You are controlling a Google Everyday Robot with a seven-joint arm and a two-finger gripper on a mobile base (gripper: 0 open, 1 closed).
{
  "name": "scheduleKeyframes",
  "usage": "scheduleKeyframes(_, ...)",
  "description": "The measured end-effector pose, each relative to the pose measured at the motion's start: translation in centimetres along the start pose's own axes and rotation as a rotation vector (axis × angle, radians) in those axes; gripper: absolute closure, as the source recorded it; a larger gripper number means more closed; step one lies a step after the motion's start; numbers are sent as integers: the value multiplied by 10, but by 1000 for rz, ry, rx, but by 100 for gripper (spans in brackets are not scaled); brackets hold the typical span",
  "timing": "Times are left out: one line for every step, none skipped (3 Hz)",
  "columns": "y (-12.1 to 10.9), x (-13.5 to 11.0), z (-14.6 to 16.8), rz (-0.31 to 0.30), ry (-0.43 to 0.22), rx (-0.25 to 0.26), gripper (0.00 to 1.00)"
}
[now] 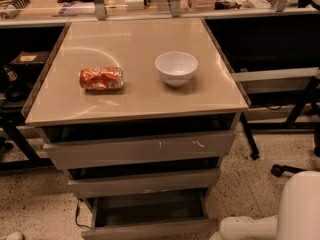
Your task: Close bottom drawer
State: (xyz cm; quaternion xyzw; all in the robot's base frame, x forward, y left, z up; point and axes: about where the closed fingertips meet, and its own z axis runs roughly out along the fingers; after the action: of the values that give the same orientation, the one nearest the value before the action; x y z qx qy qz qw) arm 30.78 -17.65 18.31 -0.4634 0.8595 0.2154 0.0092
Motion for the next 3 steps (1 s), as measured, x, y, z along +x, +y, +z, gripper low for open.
scheduleKeyframes(0, 0, 0, 0, 0, 0, 88)
scheduleKeyframes(-1, -1, 0, -3, 0, 0, 100)
scheduleKeyframes(-13, -19, -2, -46, -12, 25, 100)
